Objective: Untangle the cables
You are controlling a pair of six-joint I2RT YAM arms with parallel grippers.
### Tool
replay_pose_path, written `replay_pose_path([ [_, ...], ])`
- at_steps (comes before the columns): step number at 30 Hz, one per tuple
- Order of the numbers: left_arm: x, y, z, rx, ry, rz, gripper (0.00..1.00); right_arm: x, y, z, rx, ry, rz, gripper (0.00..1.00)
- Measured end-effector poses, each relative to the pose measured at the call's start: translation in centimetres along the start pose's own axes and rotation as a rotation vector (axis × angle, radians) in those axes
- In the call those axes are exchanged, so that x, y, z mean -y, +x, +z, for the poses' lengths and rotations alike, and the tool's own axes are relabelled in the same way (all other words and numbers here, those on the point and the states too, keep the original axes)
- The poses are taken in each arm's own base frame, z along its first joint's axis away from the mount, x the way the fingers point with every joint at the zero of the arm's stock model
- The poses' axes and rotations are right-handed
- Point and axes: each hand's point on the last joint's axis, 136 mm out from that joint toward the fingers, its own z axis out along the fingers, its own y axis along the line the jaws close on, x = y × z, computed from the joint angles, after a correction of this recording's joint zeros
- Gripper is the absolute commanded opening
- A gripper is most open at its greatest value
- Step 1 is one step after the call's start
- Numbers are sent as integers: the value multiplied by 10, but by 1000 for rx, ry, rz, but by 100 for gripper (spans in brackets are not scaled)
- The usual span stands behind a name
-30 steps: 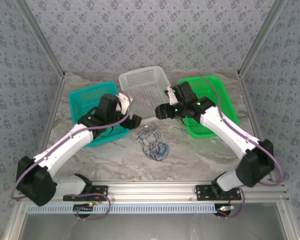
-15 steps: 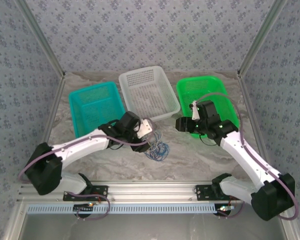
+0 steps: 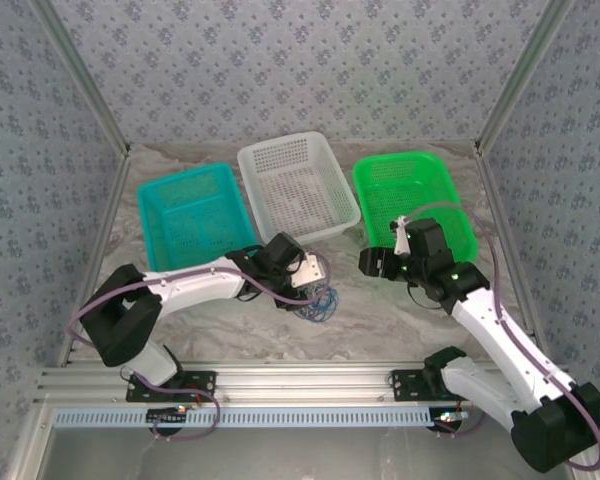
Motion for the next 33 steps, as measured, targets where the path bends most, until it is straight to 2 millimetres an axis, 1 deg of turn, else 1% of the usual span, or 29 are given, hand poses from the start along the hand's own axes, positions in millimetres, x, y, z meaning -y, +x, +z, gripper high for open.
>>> replay_pose_path([
  [1, -1, 0, 2, -2, -8, 5, 58, 1, 2, 0, 5, -2, 3, 73],
  [4, 1, -4, 7, -1, -14, 21, 48, 6, 9, 4, 1, 0, 22, 73],
  [5, 2, -7, 9, 1, -15, 26, 43, 8, 12, 6, -4, 3, 30, 73],
  [7, 3, -14, 12, 11, -18, 24, 23, 12, 19, 10, -18, 10, 45, 73],
  [9, 3, -19, 13, 26, -23, 15, 8, 14, 22, 12, -25, 14, 53, 73],
  [10, 2, -20, 13, 30, -26, 7, 2, 13, 23, 12, -27, 12, 55, 73],
  [11, 2, -21, 13, 35, -30, 1, 0, 12, 23, 12, -26, 10, 55, 74],
  [14, -3, -27, 9, 59, -58, -28, 0, 7, 24, 12, -26, 0, 38, 74],
  [15, -5, -30, 4, 75, -69, -39, 0, 5, 25, 13, -29, -2, 32, 74],
  [17, -8, -38, -8, 110, -85, -56, 0, 1, 27, 13, -28, -7, 14, 75],
  [20, -13, -55, -33, 190, -117, -87, 0, -4, 35, 15, -31, -14, -8, 75],
  [22, -16, -64, -47, 236, -135, -117, 0, -8, 43, 19, -41, -22, -17, 75],
  [24, -18, -69, -56, 265, -146, -150, 0, -9, 53, 22, -56, -21, -24, 74],
  [29, -19, -71, -62, 290, -146, -224, 0, -16, 74, 31, -84, -24, -43, 74],
  [31, -20, -69, -63, 290, -152, -254, 0, -18, 79, 34, -90, -16, -54, 74],
  [33, -23, -68, -64, 291, -164, -280, 0, -20, 81, 36, -85, -9, -65, 74],
])
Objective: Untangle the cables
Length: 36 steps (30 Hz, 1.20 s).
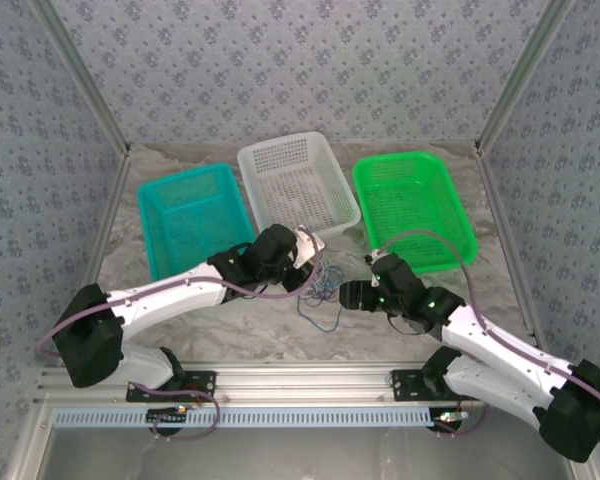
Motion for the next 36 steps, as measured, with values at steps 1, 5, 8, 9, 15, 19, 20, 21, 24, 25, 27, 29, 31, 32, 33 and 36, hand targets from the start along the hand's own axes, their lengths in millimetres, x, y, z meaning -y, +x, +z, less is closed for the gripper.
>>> replay_pose_path([
  [1, -2, 0, -1, 2, -12, -15, 0, -1, 0, 0, 5, 4, -4, 74],
  [5, -14, 3, -2, -11, -78, -76, 0, -2, 0, 0, 14, 13, -4, 72],
  [8, -22, 6, -4, -30, -115, -110, 0, -4, 8, 0, -5, 18, -8, 72],
  [9, -23, 5, -5, -29, -122, -118, 0, -5, 11, -1, -14, 18, -12, 71],
  [15, -29, 4, -6, -29, -151, -159, 0, -7, 47, 4, -85, 30, 11, 64],
  [19, -30, 4, -7, -27, -155, -184, 0, 2, 71, 17, -134, 78, 22, 64],
  [20, -30, 4, -7, -27, -155, -191, 0, 2, 73, 21, -140, 89, 22, 63],
  [21, -30, 4, -7, -27, -155, -196, 0, 1, 75, 25, -146, 99, 23, 63],
  [24, -30, 3, -7, -22, -154, -211, 0, 3, 79, 39, -174, 155, 9, 61],
  [25, -30, 3, -8, -19, -154, -217, 0, 2, 80, 44, -182, 170, 5, 61],
  [27, -30, 0, -11, -8, -153, -226, 0, -1, 79, 53, -188, 190, -2, 57],
  [29, -30, -3, -14, 10, -152, -236, 0, -6, 78, 62, -186, 203, -3, 44],
  [31, -30, -4, -16, 22, -151, -245, 0, -7, 78, 67, -185, 222, -4, 28],
  [32, -30, -4, -18, 27, -151, -248, 0, -7, 78, 69, -182, 233, -4, 22],
  [33, -30, -3, -18, 28, -151, -251, 0, -6, 77, 70, -176, 242, -2, 15],
  [36, -31, 0, -20, 28, -158, -254, 0, -1, 75, 66, -158, 271, -4, 0],
])
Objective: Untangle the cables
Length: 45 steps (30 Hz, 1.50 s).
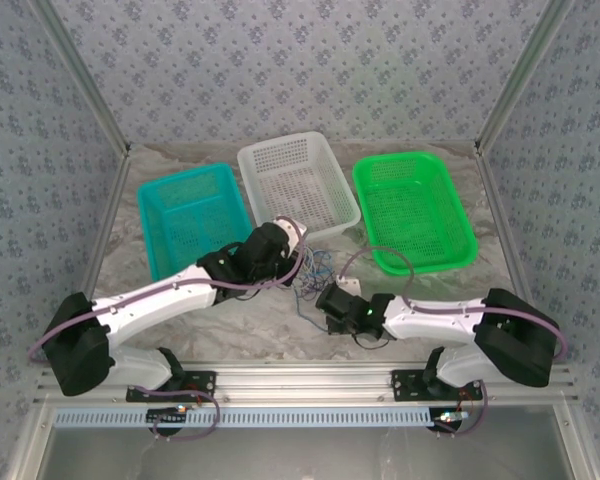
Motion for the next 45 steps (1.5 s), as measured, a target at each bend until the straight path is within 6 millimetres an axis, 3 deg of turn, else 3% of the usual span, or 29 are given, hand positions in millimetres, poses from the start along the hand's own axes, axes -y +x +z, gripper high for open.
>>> replay_pose_path([
  [3, -4, 4, 0, -5, -14, -8, 2, 7, -8, -16, 46, 9, -9, 0],
  [7, -13, 12, 3, -25, -35, -30, 2, 13, -28, -63, 155, -60, -7, 0],
  [13, -15, 28, 17, -84, -46, -52, 5, 40, -44, -130, 281, -111, -20, 0],
  [20, -15, 62, 42, -205, -60, -61, 5, 62, -55, -175, 320, -48, -104, 0],
  [26, -13, 74, 48, -244, -64, -52, 5, 81, -78, -219, 452, -13, -99, 0],
  [29, -7, 76, 48, -248, -54, -43, 5, 85, -85, -227, 486, 5, -109, 0],
  [35, 2, 72, 47, -226, -33, -38, 13, 89, -105, -217, 493, 103, -79, 0],
  [39, 5, 66, 39, -180, -16, -49, 17, 92, -129, -198, 451, 138, 14, 0],
  [45, 1, 66, 22, -119, -3, -81, 36, 78, -170, -160, 379, 79, 95, 0],
])
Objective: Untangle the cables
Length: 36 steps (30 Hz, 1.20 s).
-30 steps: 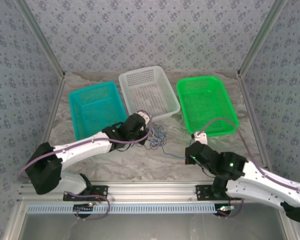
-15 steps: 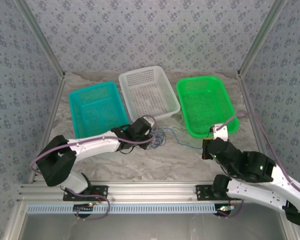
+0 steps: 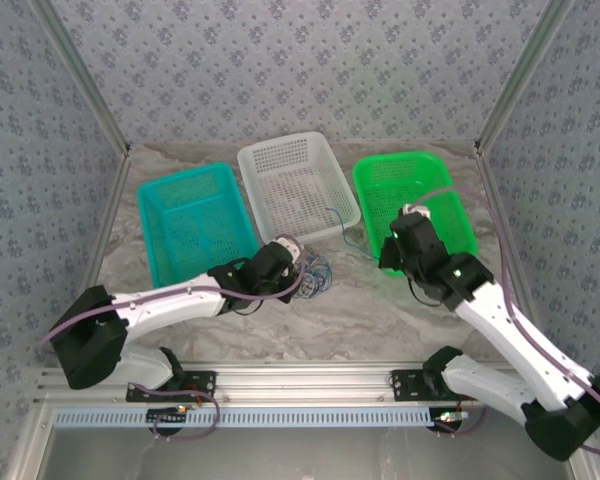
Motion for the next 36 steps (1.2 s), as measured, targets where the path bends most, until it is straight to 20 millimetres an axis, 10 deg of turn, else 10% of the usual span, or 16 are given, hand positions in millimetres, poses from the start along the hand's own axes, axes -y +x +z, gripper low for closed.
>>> replay_pose_path([
  [13, -5, -11, -33, 146, 29, -29, 76, -102, -89, 116, -42, -173, 53, 0],
  [26, -29, -10, -67, 254, -36, -59, 83, -113, -55, 209, -190, -108, 88, 0],
  [28, -31, -8, -68, 257, -44, -64, 83, -113, -54, 213, -195, -106, 102, 13],
  [31, -35, -4, -67, 248, -61, -73, 83, -116, -53, 218, -205, -111, 114, 60],
  [36, -38, 3, -65, 231, -70, -79, 84, -124, -55, 211, -196, -137, 77, 72],
])
